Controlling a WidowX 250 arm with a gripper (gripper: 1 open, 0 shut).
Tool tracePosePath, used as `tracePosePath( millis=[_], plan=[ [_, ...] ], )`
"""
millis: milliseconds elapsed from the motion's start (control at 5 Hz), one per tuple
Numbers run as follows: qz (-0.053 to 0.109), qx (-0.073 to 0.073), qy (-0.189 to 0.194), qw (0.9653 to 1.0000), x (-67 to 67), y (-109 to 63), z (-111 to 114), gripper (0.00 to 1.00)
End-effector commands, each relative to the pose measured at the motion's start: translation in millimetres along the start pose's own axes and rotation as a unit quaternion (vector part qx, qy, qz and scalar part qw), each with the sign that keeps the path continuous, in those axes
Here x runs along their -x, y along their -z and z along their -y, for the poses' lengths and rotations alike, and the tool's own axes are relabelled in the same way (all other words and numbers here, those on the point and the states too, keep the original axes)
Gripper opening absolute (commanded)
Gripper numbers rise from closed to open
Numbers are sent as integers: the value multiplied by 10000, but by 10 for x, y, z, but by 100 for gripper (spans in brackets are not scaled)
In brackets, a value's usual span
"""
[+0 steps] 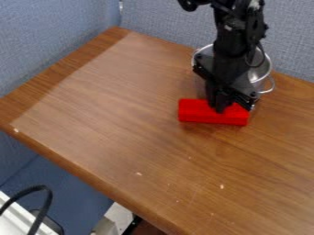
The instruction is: Move the red object from the metal pot to the table
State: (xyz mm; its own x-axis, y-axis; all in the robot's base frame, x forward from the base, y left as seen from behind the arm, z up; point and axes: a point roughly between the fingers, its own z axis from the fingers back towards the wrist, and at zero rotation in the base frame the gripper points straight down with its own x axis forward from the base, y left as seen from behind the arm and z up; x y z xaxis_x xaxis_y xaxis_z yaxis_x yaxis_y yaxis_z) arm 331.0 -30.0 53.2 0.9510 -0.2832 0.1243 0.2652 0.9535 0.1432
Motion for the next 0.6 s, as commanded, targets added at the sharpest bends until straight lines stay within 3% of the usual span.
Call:
tracePosePath(
  millis=[0, 400],
  plan=[
    [198, 2, 100, 9998, -34, -146, 30, 0],
    [328, 144, 356, 9987, 11, -263, 188, 0]
  ],
)
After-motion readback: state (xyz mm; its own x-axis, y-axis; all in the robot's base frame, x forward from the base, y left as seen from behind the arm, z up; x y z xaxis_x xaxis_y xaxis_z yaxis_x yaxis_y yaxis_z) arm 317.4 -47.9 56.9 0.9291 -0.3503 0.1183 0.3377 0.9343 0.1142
